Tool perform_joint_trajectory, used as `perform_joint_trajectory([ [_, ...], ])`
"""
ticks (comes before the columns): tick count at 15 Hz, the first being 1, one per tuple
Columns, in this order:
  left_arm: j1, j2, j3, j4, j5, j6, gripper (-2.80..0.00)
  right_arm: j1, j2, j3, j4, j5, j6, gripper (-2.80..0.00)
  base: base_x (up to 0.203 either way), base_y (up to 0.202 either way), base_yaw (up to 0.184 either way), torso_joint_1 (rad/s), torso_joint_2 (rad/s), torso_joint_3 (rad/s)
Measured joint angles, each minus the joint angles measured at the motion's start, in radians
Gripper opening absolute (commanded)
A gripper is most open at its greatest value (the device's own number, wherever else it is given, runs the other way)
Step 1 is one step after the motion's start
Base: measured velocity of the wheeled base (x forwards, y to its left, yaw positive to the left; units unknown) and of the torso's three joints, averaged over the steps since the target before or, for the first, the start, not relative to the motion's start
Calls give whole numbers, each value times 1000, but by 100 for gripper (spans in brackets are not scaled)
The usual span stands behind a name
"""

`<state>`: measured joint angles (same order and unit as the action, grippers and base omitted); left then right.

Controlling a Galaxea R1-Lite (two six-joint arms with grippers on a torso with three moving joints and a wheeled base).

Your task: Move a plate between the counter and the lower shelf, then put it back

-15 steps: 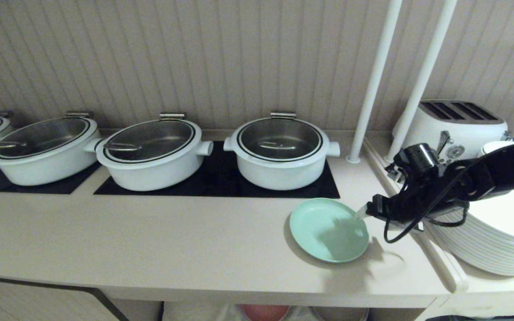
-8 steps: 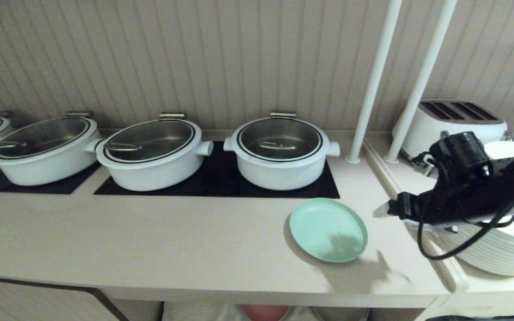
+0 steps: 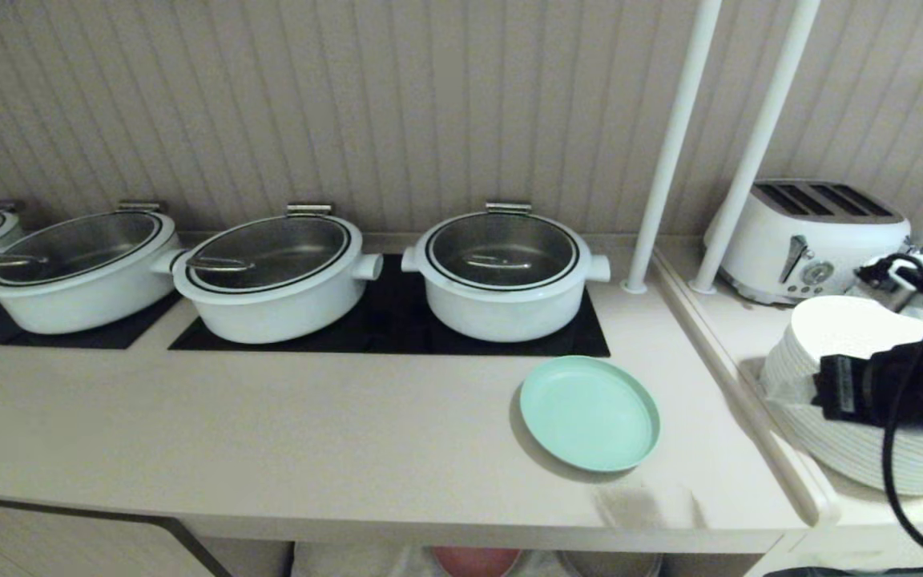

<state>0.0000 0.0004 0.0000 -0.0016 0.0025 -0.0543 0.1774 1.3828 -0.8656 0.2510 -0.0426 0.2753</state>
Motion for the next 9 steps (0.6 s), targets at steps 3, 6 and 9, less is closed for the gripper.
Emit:
perform_joint_trajectory([
  [3, 0, 0, 0, 0, 0, 0, -280, -1, -117, 38, 2, -73, -40, -280, 0, 0, 0, 0, 0, 0],
  [6, 0, 0, 0, 0, 0, 0, -280, 0, -215, 77, -3, -110, -46, -280, 0, 0, 0, 0, 0, 0],
  [9, 0, 0, 0, 0, 0, 0, -280, 17, -305, 153, -40, -134, -47, -280, 0, 0, 0, 0, 0, 0],
])
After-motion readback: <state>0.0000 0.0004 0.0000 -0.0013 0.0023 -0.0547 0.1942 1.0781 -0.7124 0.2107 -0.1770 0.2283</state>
